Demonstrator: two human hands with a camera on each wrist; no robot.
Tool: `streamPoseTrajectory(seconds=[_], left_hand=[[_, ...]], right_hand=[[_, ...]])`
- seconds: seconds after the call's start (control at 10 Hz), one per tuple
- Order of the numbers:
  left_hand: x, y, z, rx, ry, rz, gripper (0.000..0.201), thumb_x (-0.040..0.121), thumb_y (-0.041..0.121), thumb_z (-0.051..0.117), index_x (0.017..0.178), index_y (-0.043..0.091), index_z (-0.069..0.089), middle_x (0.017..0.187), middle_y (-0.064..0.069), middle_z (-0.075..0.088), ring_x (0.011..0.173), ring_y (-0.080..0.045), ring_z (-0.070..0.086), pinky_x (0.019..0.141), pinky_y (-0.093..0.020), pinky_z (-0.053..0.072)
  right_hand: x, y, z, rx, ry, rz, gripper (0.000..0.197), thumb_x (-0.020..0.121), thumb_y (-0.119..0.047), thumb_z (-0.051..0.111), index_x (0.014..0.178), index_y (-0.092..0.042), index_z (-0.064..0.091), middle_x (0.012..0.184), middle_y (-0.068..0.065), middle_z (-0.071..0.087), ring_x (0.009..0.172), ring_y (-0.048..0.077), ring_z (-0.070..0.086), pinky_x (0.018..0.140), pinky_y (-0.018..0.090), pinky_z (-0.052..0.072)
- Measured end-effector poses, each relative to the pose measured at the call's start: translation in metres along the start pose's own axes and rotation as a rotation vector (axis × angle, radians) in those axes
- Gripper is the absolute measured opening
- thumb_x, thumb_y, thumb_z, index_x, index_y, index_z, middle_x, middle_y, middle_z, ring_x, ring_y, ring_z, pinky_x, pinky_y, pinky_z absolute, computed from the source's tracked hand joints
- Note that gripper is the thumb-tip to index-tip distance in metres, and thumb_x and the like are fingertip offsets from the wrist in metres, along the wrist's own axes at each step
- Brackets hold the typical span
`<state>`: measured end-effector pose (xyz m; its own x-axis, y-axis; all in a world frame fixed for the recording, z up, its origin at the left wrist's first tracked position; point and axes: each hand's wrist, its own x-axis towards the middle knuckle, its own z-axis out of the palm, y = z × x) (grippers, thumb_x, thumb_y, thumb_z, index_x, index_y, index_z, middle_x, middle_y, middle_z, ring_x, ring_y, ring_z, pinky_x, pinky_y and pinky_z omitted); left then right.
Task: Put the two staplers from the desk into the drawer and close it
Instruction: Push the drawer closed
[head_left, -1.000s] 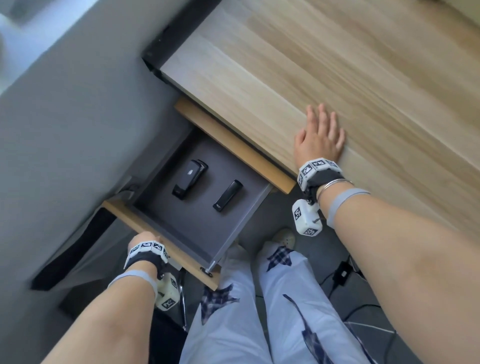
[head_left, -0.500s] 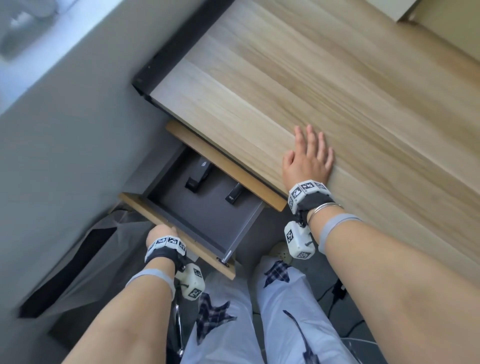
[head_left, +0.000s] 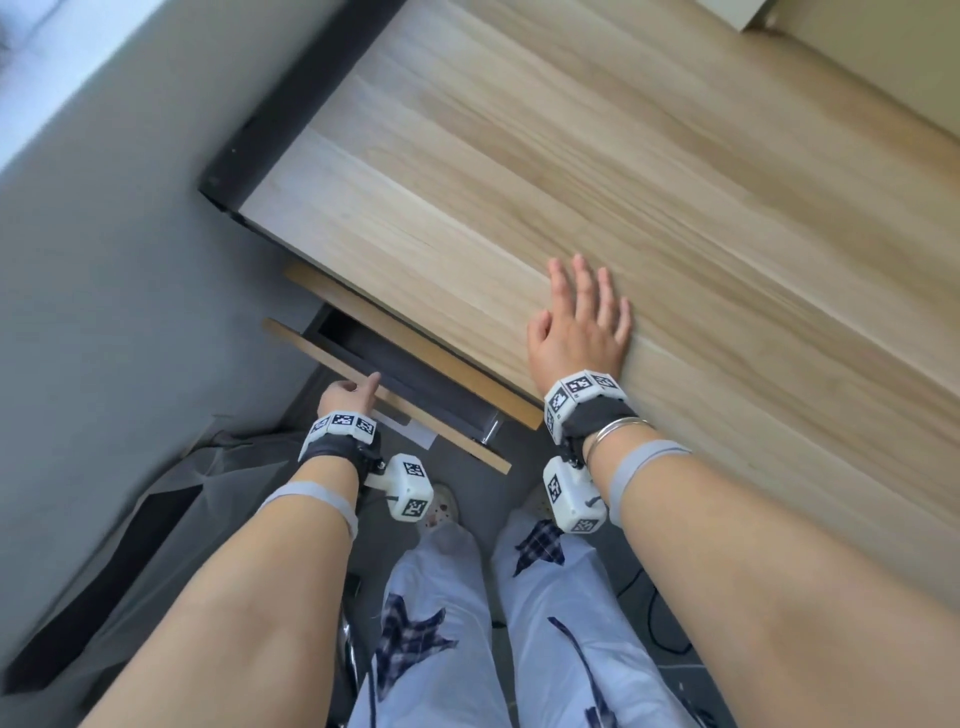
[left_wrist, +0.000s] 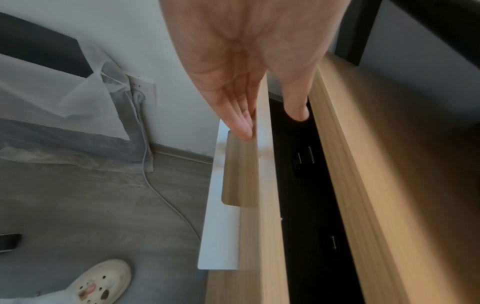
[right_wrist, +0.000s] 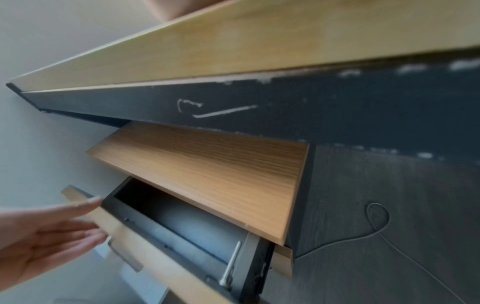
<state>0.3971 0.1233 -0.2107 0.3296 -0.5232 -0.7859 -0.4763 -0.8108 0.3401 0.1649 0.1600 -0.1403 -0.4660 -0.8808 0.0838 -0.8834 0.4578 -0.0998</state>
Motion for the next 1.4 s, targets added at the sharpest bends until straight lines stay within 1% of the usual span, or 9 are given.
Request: streamPoseTrajectory(seconds=[0.2, 0.3, 0.5, 0.6, 0.8, 1.0, 1.2, 1.3, 1.4], left_hand=[[0.002, 0.019, 0.015, -0.266, -0.062, 0.042, 0.067, 0.078, 0.042, 0.069, 0.131, 0.003, 0.052, 0.124, -0.012, 0.065, 0.115, -0.024, 0.064, 0.101, -0.029, 0.046], [0.008, 0.025, 0.023, -0.330, -0.079, 0.057, 0.074, 0.068, 0.045, 0.074, 0.128, 0.006, 0.055, 0.127, -0.014, 0.065, 0.115, -0.026, 0.063, 0.106, -0.039, 0.046], [0.010, 0.041, 0.038, -0.309, -0.054, 0.056, 0.055, 0.078, 0.027, 0.069, 0.126, 0.002, 0.058, 0.122, -0.016, 0.067, 0.114, -0.027, 0.065, 0.104, -0.043, 0.045], [0.013, 0.042, 0.045, -0.301, -0.031, 0.037, 0.045, 0.080, 0.022, 0.067, 0.119, 0.001, 0.060, 0.113, -0.013, 0.068, 0.104, -0.022, 0.066, 0.090, -0.033, 0.052], [0.013, 0.044, 0.050, -0.290, 0.009, 0.028, 0.059, 0.080, 0.015, 0.066, 0.136, 0.005, 0.050, 0.106, -0.009, 0.069, 0.093, -0.017, 0.057, 0.091, -0.029, 0.047], [0.017, 0.050, 0.040, -0.189, -0.042, 0.036, 0.062, 0.082, 0.014, 0.067, 0.139, 0.005, 0.045, 0.137, -0.013, 0.056, 0.122, -0.030, 0.058, 0.107, -0.039, 0.044], [0.020, 0.046, 0.027, -0.161, -0.135, 0.090, 0.062, 0.067, 0.028, 0.076, 0.121, 0.002, 0.058, 0.116, -0.017, 0.068, 0.113, -0.031, 0.063, 0.101, -0.038, 0.048], [0.026, 0.041, 0.014, -0.111, -0.196, 0.161, 0.067, 0.083, 0.030, 0.068, 0.136, -0.004, 0.046, 0.131, -0.026, 0.058, 0.118, -0.037, 0.060, 0.098, -0.038, 0.051], [0.013, 0.044, -0.005, -0.073, -0.275, 0.157, 0.055, 0.085, 0.028, 0.066, 0.127, -0.006, 0.055, 0.116, -0.025, 0.065, 0.097, -0.029, 0.063, 0.078, -0.026, 0.055]], right_hand=[[0.001, 0.000, -0.001, 0.000, 0.008, -0.004, 0.060, 0.080, -0.031, 0.040, 0.141, -0.032, 0.042, 0.149, -0.003, 0.044, 0.139, 0.024, 0.041, 0.112, 0.048, 0.029], [0.002, 0.001, -0.001, 0.008, -0.015, -0.003, 0.061, 0.081, -0.032, 0.040, 0.142, -0.032, 0.040, 0.150, -0.004, 0.042, 0.140, 0.025, 0.039, 0.113, 0.048, 0.028], [0.002, 0.000, -0.003, 0.012, -0.029, 0.000, 0.062, 0.079, -0.033, 0.037, 0.141, -0.032, 0.041, 0.150, -0.004, 0.043, 0.139, 0.025, 0.040, 0.113, 0.049, 0.029], [0.003, 0.000, -0.004, 0.019, -0.044, 0.004, 0.063, 0.079, -0.034, 0.038, 0.142, -0.032, 0.041, 0.150, -0.004, 0.043, 0.139, 0.025, 0.040, 0.113, 0.049, 0.029], [0.004, -0.001, -0.004, 0.039, -0.049, 0.011, 0.063, 0.077, -0.035, 0.037, 0.140, -0.032, 0.043, 0.149, -0.004, 0.045, 0.138, 0.025, 0.042, 0.112, 0.049, 0.031], [0.003, -0.001, -0.006, 0.053, -0.076, 0.015, 0.063, 0.078, -0.034, 0.037, 0.140, -0.032, 0.042, 0.150, -0.004, 0.044, 0.139, 0.024, 0.040, 0.112, 0.050, 0.029], [0.003, -0.001, -0.011, 0.057, -0.120, 0.021, 0.063, 0.078, -0.035, 0.035, 0.140, -0.032, 0.043, 0.149, -0.005, 0.044, 0.139, 0.024, 0.040, 0.112, 0.049, 0.030], [0.002, -0.001, -0.011, 0.057, -0.141, 0.015, 0.063, 0.077, -0.035, 0.034, 0.139, -0.032, 0.045, 0.148, -0.005, 0.046, 0.138, 0.023, 0.042, 0.112, 0.049, 0.031], [0.001, -0.002, -0.012, 0.067, -0.127, 0.028, 0.063, 0.075, -0.035, 0.032, 0.136, -0.031, 0.049, 0.145, -0.005, 0.050, 0.135, 0.022, 0.046, 0.110, 0.048, 0.033]])
